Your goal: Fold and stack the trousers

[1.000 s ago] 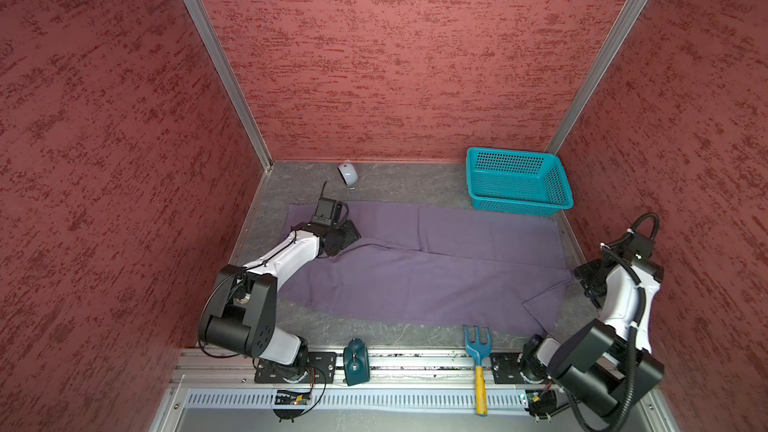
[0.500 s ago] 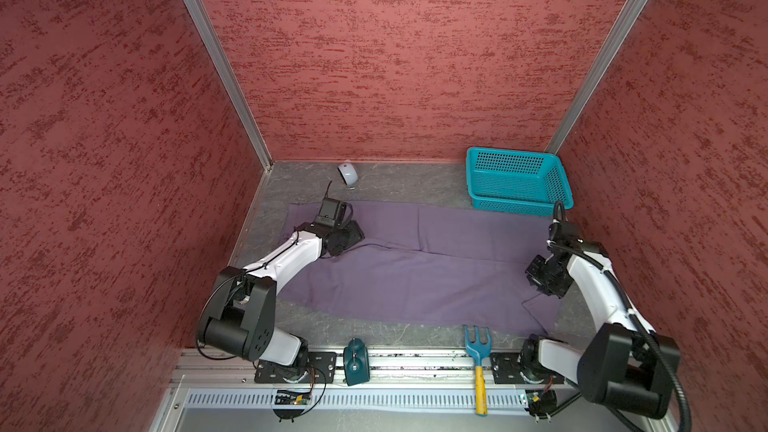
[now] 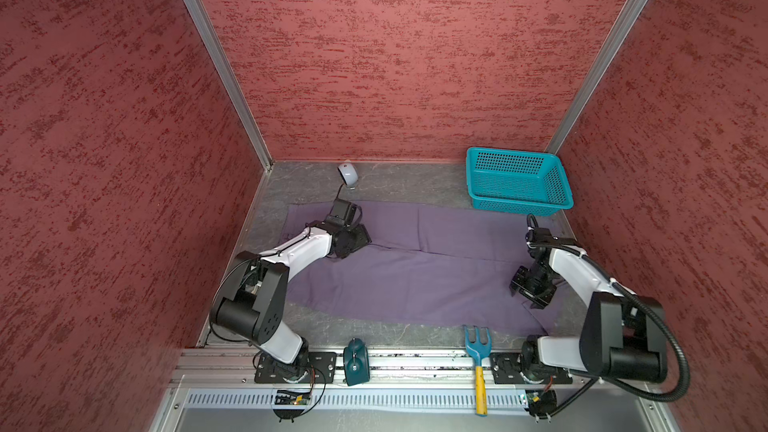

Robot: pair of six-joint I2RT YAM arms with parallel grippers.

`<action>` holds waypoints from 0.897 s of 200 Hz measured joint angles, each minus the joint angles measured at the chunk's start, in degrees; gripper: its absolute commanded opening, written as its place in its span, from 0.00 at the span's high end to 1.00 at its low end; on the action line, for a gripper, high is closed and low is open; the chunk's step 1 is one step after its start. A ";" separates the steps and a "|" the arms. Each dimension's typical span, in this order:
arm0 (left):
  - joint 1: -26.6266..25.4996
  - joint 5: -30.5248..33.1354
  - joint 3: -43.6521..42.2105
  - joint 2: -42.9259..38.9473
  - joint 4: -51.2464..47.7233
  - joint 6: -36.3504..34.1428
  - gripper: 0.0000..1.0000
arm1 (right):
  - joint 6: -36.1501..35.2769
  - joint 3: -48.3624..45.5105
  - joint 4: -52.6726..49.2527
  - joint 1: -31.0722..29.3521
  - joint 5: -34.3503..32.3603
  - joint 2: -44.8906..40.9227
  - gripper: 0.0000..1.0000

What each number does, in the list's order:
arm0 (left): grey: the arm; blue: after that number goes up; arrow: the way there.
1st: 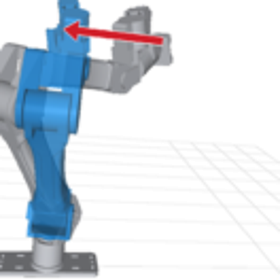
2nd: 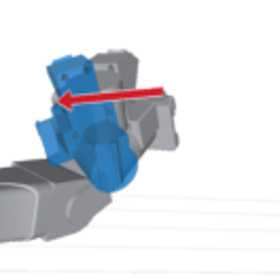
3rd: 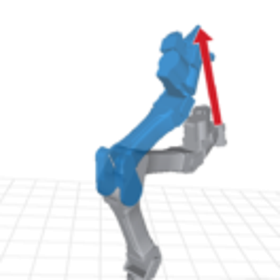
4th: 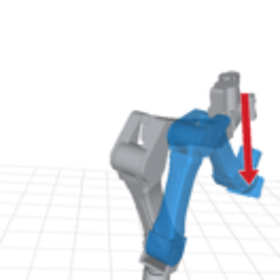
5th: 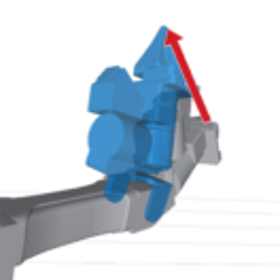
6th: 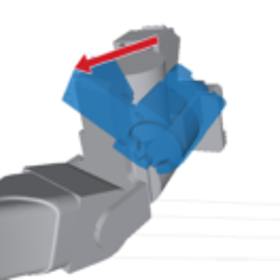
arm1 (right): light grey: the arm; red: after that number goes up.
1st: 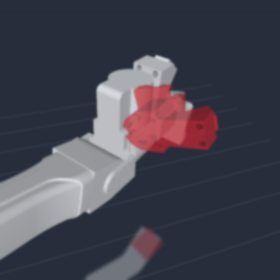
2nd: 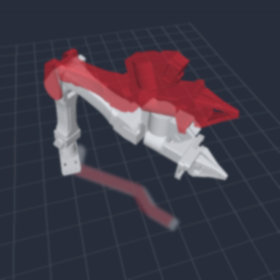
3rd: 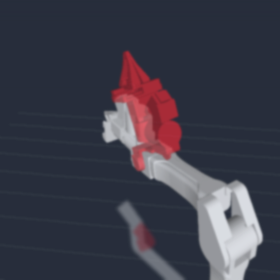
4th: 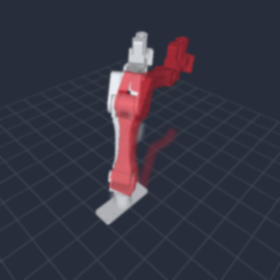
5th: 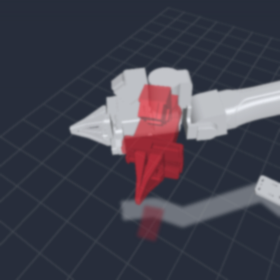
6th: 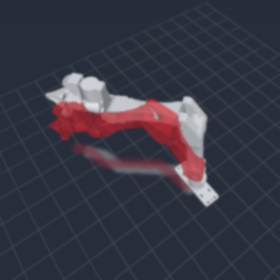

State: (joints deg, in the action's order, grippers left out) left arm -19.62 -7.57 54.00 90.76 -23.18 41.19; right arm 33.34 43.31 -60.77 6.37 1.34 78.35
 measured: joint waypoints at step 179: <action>9.01 -3.02 -3.43 5.70 8.33 0.37 0.48 | 0.28 5.14 -3.39 -0.55 -7.08 11.89 0.71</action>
State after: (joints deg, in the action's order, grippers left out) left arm -10.61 -10.59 50.57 96.47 -14.85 41.56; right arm 33.63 48.45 -64.16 5.82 -5.74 90.24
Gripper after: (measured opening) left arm 0.525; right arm 0.279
